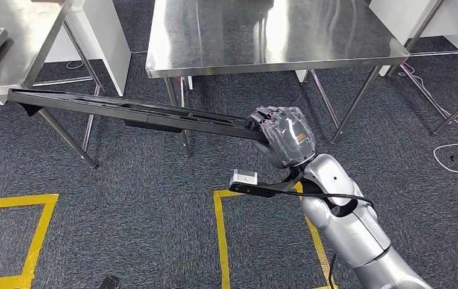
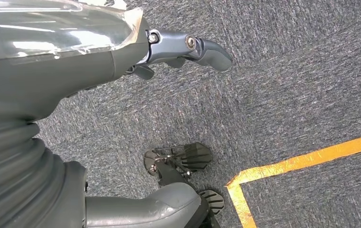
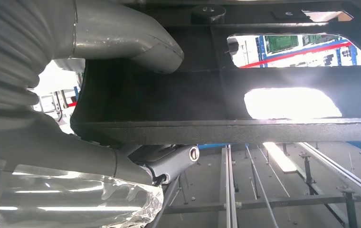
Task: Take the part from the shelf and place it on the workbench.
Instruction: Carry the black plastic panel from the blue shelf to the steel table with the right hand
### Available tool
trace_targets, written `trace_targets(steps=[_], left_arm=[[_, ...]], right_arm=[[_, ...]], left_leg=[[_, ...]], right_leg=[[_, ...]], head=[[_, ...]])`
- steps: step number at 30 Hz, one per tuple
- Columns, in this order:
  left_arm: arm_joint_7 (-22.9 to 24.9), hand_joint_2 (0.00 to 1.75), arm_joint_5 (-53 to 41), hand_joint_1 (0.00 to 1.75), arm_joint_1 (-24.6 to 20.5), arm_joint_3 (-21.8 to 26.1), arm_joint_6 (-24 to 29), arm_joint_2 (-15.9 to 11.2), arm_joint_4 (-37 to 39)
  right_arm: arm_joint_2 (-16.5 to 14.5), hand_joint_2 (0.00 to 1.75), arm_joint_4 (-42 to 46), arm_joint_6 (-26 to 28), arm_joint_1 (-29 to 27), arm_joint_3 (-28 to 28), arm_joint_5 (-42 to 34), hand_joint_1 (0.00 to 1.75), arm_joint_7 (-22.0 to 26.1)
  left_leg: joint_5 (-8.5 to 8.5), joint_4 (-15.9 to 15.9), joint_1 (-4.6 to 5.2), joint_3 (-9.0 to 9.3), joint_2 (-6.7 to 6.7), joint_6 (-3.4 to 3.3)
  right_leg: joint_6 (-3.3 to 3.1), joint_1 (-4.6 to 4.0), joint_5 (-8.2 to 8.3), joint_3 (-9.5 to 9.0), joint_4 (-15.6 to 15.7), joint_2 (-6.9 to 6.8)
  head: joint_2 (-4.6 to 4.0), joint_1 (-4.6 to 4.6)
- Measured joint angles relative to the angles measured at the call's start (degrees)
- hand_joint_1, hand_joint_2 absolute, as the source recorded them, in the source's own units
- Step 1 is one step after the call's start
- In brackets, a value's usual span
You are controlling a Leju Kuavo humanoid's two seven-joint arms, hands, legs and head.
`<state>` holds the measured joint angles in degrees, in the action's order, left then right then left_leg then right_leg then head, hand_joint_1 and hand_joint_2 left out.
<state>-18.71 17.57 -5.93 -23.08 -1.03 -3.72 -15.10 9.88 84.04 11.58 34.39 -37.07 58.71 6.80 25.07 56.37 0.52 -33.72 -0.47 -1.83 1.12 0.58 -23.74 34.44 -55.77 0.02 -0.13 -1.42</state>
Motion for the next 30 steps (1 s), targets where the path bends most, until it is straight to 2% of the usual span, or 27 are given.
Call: trace_targets(steps=[11,15,17,18,19,21,22,23,24,25,27,28,29,30], left_arm=[[0.0,1.75,0.0,0.00,0.0,0.0,0.0,0.0,0.0],[0.0,1.75,0.0,0.00,0.0,0.0,0.0,0.0,0.0],[0.0,1.75,0.0,0.00,-0.1,0.0,0.0,0.0,0.0],[0.0,1.75,0.0,0.00,-0.1,0.0,0.0,0.0,0.0],[0.0,1.75,0.0,0.00,-0.1,0.0,0.0,0.0,0.0],[0.0,1.75,0.0,0.00,-0.1,0.0,0.0,0.0,0.0],[0.0,1.75,0.0,0.00,-0.1,0.0,0.0,0.0,0.0],[0.0,1.75,0.0,0.00,-0.1,0.0,0.0,0.0,0.0],[0.0,1.75,0.0,0.00,-0.1,0.0,0.0,0.0,0.0],[0.0,1.75,0.0,0.00,-0.1,0.0,0.0,0.1,0.0],[0.0,1.75,0.0,0.00,-0.1,0.0,0.0,0.1,0.0],[0.0,1.75,0.0,0.00,-0.1,0.0,0.0,0.1,0.0],[0.0,1.75,0.1,0.00,0.0,0.0,0.0,0.0,0.0],[0.0,1.75,0.1,0.00,0.0,0.0,0.0,0.0,0.0]], right_arm=[[0.0,1.75,0.0,0.0,0.0,0.0,0.0,1.66,-0.1],[-0.2,1.75,-0.1,0.1,-0.1,-0.1,-0.1,1.66,-0.5],[-0.2,1.75,-0.1,0.1,-0.1,0.0,-0.1,1.66,-0.5],[-0.2,1.75,-0.1,0.1,-0.1,0.0,-0.1,1.66,-0.5],[-0.2,1.75,-0.1,0.1,-0.1,0.0,-0.1,1.66,-0.5],[-0.2,1.75,-0.1,0.2,-0.1,0.0,-0.1,1.66,-0.5],[-0.2,1.75,-0.2,0.2,-0.3,0.0,-0.1,1.66,-0.6],[-0.1,1.75,-0.3,0.2,-0.4,-0.1,-0.1,1.66,-0.6],[-0.1,1.75,-0.4,0.2,-0.4,-0.1,-0.1,1.66,-0.6],[-0.1,1.75,-0.4,0.2,-0.5,-0.1,-0.1,1.66,-0.6],[-0.1,1.75,-0.5,0.2,-0.4,-0.1,-0.1,1.66,-0.6],[-0.1,1.75,-0.5,0.2,-0.3,-0.1,-0.1,1.66,-0.6],[-0.2,1.75,-0.5,0.2,-0.2,-0.1,-0.2,1.66,-0.6],[-0.2,1.75,-0.5,0.2,-0.2,-0.1,-0.2,1.66,-0.6]], left_leg=[[0.00,0.0,0.01,0.00,0.00,0.00],[0.19,0.3,0.19,-0.21,0.00,-0.43],[-0.19,-0.3,-0.07,0.20,0.20,-0.95],[-0.41,-0.7,-0.24,0.45,0.35,-1.25],[-0.59,-1.1,-0.41,0.69,0.54,-1.50],[-0.60,-1.1,-0.45,0.76,0.89,-1.67],[-0.56,-1.1,-0.44,0.76,1.09,-1.65],[-0.49,-1.1,-0.46,0.75,1.32,-1.57],[-0.38,-1.0,-0.52,0.76,1.56,-1.42],[-0.18,-0.7,-0.63,0.77,1.87,-1.16],[0.56,0.1,-0.63,0.70,2.46,-0.31],[0.95,0.6,-0.52,0.66,2.79,0.10],[1.26,0.9,-0.40,0.65,3.14,0.41],[1.45,1.0,-0.38,0.68,3.57,0.60]], right_leg=[[0.00,0.00,0.00,0.00,0.0,0.00],[0.44,0.78,0.19,-0.13,0.2,0.01],[0.80,0.70,-0.07,0.12,-0.2,0.03],[0.75,0.60,-0.83,0.79,-1.5,0.04],[0.53,0.52,-2.12,2.09,-4.1,0.03],[-0.05,0.53,-5.36,5.89,-11.9,0.03],[-0.07,0.55,-6.45,7.62,-15.3,0.03],[0.13,0.59,-6.70,8.46,-16.9,0.01],[0.50,0.64,-6.04,8.05,-16.1,-0.06],[0.96,0.74,-4.73,6.64,-13.3,-0.37],[1.45,0.70,-2.11,2.41,-5.3,-2.00],[1.27,0.65,-1.43,1.09,-2.9,-2.45],[0.95,0.53,-1.24,0.51,-1.9,-2.56],[0.60,0.41,-1.23,0.50,-2.0,-1.90]], head=[[0.00,-0.01],[0.00,-0.04],[0.00,-0.01],[0.00,0.03],[0.00,0.08],[0.00,0.11],[0.00,0.09],[0.00,0.10],[0.00,0.11],[0.00,0.11],[0.00,0.17],[0.00,0.15],[0.00,0.13],[0.00,0.10]])
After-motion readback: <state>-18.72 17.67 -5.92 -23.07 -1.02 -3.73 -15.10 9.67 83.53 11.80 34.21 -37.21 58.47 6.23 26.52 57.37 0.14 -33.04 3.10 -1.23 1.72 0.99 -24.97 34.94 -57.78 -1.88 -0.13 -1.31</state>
